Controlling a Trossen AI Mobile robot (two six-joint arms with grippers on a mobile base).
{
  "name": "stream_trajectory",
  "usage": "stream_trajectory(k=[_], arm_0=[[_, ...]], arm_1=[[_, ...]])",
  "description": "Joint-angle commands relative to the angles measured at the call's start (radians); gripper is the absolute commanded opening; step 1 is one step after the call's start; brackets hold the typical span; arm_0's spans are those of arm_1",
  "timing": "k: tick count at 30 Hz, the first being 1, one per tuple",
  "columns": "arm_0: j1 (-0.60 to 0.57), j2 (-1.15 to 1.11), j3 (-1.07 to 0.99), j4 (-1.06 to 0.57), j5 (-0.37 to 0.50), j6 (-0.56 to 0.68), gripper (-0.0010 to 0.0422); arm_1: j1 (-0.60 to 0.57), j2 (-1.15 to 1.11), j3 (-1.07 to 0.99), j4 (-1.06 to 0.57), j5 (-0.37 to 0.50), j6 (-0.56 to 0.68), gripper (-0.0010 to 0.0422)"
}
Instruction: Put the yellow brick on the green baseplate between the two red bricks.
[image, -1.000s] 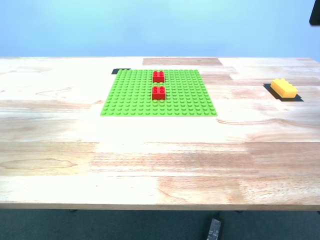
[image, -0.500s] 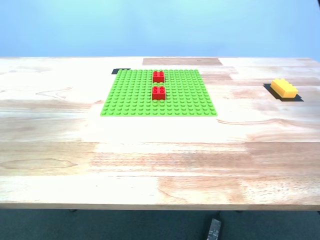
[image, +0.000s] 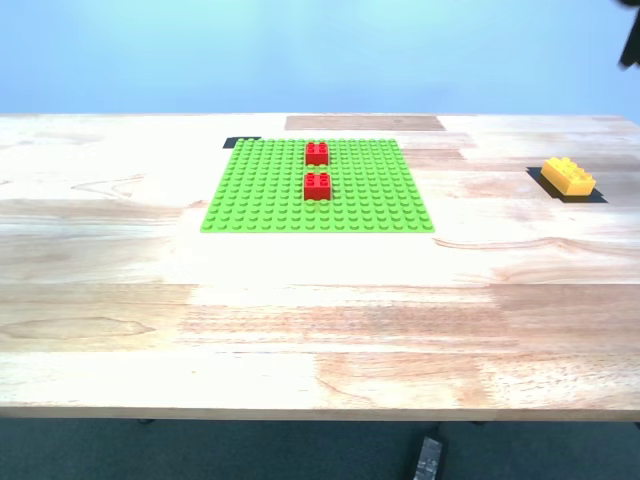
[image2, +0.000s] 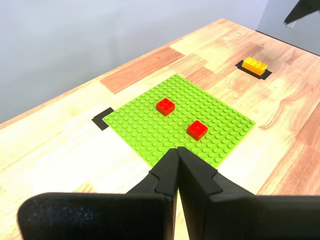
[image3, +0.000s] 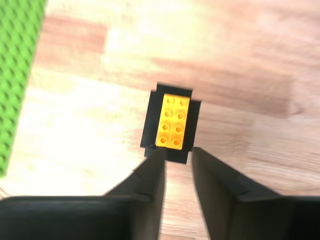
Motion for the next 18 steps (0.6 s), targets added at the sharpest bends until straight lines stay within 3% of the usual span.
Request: stream_trajectory(k=[1, 4, 7, 18], arm_0=[[0.0, 0.0, 0.0, -0.001, -0.002, -0.001, 0.0], [0.0, -0.002, 0.0, -0.001, 0.001, -0.002, 0.0], [0.0, -0.002, 0.0, -0.001, 0.001, -0.002, 0.0], [0.0, -0.002, 0.0, 0.0, 0.0, -0.001, 0.0]], arm_1=[[0.0, 0.068, 0.008, 0.005, 0.001, -0.016, 0.016], [-0.005, 0.124, 0.016, 0.006, 0.006, -0.017, 0.0215], [-0.018, 0.177, 0.032, 0.01, 0.002, -0.016, 0.0242], [-0.005, 0.332, 0.072, 0.056, -0.002, 0.025, 0.0244]])
